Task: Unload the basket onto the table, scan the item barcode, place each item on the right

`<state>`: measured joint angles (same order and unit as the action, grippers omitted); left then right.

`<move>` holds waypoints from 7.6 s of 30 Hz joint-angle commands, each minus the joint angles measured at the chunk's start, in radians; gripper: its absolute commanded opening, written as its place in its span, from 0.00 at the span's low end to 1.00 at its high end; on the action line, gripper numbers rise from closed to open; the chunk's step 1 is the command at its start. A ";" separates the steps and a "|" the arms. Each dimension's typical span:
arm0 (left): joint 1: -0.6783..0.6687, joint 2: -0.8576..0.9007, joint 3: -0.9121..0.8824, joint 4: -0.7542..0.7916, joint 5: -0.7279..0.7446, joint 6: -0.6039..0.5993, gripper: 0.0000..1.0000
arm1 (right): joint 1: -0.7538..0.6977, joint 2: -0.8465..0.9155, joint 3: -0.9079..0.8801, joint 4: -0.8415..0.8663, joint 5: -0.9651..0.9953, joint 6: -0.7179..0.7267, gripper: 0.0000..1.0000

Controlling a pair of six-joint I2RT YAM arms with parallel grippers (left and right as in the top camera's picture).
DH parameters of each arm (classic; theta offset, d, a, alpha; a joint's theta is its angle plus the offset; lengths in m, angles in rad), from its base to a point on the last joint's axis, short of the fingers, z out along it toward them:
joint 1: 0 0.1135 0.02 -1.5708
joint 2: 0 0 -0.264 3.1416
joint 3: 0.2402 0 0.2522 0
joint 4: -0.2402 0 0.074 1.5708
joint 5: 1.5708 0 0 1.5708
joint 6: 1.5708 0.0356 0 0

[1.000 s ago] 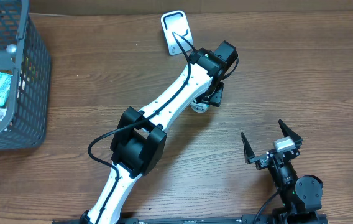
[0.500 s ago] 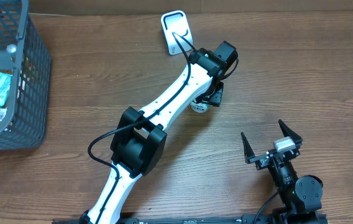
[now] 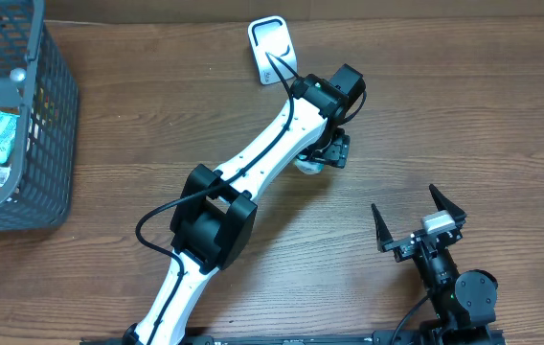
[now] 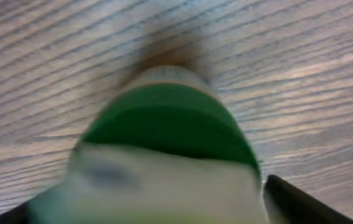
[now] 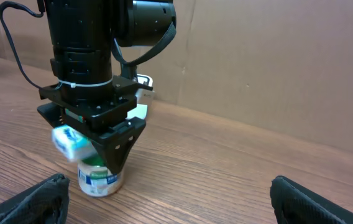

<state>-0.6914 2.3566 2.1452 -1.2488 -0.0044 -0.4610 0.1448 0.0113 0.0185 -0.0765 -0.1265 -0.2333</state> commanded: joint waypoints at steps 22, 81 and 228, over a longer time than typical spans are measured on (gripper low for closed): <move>0.218 -0.010 0.304 -0.298 0.328 0.358 0.87 | 0.002 -0.008 -0.011 0.004 -0.002 0.000 1.00; 0.325 -0.166 0.171 -0.261 0.077 0.286 0.04 | 0.002 -0.008 -0.011 0.004 -0.002 0.000 1.00; 0.563 -0.369 -0.364 -0.145 -0.121 0.035 0.10 | 0.002 -0.008 -0.011 0.004 -0.002 0.000 1.00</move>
<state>-0.1268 2.0026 1.7885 -1.4048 -0.1535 -0.4065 0.1444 0.0109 0.0185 -0.0757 -0.1268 -0.2325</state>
